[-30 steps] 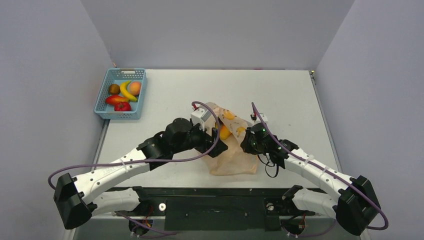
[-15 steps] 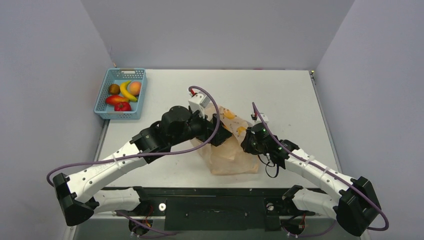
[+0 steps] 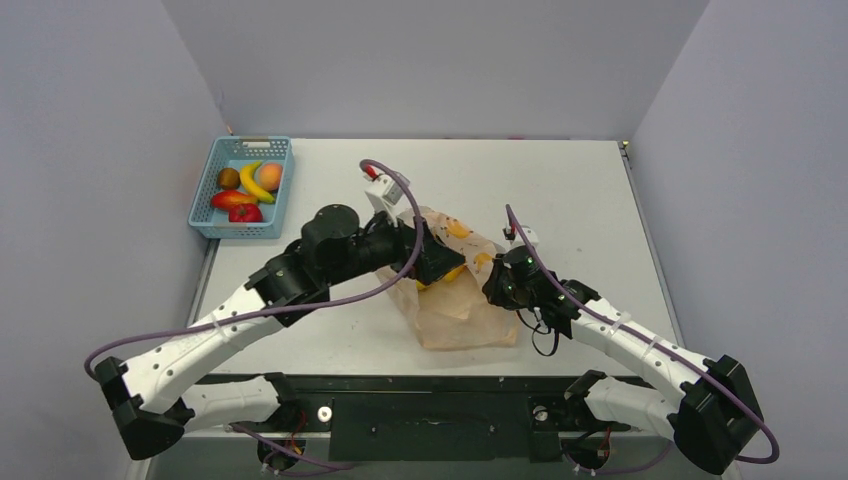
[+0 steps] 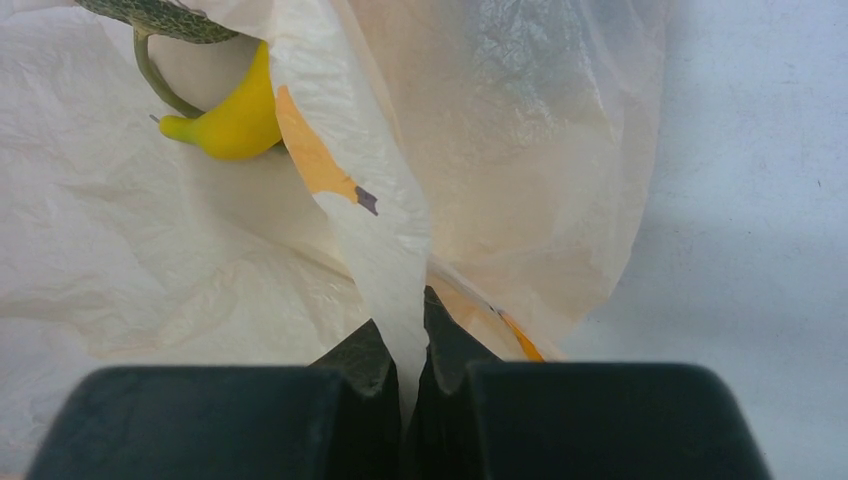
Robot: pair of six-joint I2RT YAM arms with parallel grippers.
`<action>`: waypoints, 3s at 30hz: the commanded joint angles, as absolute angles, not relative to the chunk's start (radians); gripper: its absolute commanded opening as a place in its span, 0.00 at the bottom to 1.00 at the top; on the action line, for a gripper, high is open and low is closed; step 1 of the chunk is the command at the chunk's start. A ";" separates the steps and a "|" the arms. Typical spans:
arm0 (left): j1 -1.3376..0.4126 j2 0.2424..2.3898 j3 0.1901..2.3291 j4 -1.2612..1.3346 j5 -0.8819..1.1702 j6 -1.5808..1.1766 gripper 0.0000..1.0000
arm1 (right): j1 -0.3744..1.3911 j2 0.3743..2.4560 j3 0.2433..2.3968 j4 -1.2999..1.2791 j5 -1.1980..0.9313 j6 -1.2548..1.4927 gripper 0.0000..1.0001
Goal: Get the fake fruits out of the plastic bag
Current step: Take out the fake fruit from the plastic bag.
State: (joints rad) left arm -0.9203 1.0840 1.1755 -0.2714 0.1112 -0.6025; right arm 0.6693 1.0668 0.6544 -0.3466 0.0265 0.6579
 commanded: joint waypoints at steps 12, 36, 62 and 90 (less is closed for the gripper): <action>-1.009 1.432 1.088 -0.118 -0.091 -0.624 0.82 | 0.676 0.964 0.653 -0.353 0.083 0.662 0.00; -0.989 1.700 0.992 0.249 -0.380 -0.401 0.74 | 0.675 0.960 0.639 -0.339 0.060 0.666 0.00; -0.960 1.944 1.138 0.288 -0.431 -0.203 0.48 | 0.675 0.963 0.644 -0.348 0.055 0.664 0.00; -0.954 1.495 1.036 -0.247 0.054 -0.518 0.38 | 0.671 0.974 0.672 -0.363 0.112 0.648 0.00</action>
State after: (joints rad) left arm -0.9726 1.6173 1.0737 -0.1993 -0.0559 -0.4423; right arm 0.6693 0.9741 0.6430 -0.3763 0.0765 0.6598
